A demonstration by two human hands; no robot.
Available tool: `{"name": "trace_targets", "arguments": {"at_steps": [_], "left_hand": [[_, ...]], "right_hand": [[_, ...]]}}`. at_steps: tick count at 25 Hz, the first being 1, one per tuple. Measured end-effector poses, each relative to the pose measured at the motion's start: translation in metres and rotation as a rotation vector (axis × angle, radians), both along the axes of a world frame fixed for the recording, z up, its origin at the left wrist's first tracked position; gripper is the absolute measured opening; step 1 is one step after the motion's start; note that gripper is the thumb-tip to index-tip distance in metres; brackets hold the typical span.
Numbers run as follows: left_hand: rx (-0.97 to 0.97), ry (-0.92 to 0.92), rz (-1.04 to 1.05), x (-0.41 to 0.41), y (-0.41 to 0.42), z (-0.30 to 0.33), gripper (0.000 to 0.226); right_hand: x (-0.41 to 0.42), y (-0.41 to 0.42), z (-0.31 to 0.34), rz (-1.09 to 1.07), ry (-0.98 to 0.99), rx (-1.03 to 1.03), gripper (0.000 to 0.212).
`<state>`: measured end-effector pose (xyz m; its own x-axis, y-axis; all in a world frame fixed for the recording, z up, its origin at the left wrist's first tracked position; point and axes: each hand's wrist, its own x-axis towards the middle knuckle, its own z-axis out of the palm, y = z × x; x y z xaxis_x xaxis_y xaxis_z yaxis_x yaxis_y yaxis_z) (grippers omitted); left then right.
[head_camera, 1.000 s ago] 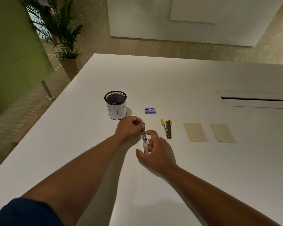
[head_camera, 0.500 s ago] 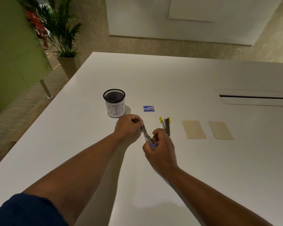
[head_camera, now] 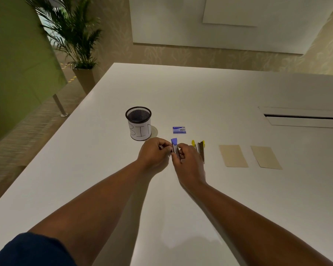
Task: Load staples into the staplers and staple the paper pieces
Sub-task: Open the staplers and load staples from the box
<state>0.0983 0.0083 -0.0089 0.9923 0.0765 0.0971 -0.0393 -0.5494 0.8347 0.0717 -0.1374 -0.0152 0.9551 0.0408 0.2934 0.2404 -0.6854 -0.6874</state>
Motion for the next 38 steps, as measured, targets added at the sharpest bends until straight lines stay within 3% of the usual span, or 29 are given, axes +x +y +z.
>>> {"name": "trace_targets", "arguments": {"at_steps": [5, 9, 12, 16, 19, 21, 24, 27, 29, 32, 38], "left_hand": [[0.055, -0.033, -0.003, 0.005, 0.001, -0.007, 0.023], [-0.067, -0.044, 0.009, 0.002, 0.0, -0.002, 0.052], [-0.007, -0.077, -0.028, -0.007, -0.006, 0.0, 0.052], [-0.233, 0.061, -0.04, -0.002, -0.002, 0.002, 0.052], [-0.405, 0.087, -0.038, -0.005, -0.002, 0.002, 0.037], [-0.543, 0.116, -0.033, -0.007, -0.003, 0.0, 0.03], [-0.716, 0.205, -0.049, -0.005, 0.0, -0.004, 0.038], [-0.725, 0.2, -0.052, -0.007, 0.0, 0.002, 0.03], [-0.683, 0.162, -0.051, -0.008, 0.001, 0.003, 0.024], [-0.751, 0.234, -0.052, -0.007, 0.002, 0.002, 0.03], [-0.793, 0.245, -0.015, -0.006, -0.002, 0.002, 0.031]], "right_hand": [[0.005, 0.003, -0.004, -0.012, 0.086, -0.069, 0.017], [0.006, 0.001, -0.004, -0.016, 0.103, -0.029, 0.016], [0.003, -0.003, -0.003, -0.005, 0.071, 0.024, 0.01], [0.004, -0.002, -0.007, 0.035, 0.029, 0.014, 0.009], [0.006, -0.003, -0.01, 0.067, 0.01, 0.037, 0.004], [0.006, -0.002, -0.01, 0.078, 0.057, 0.079, 0.017], [0.007, -0.002, -0.008, 0.089, 0.157, 0.081, 0.063], [0.006, -0.002, -0.005, 0.136, 0.17, 0.058, 0.092], [0.005, -0.003, -0.003, 0.163, 0.154, 0.057, 0.085], [0.003, -0.003, 0.001, 0.192, 0.118, 0.037, 0.059], [0.004, -0.001, -0.004, 0.23, 0.104, -0.027, 0.059]]}}
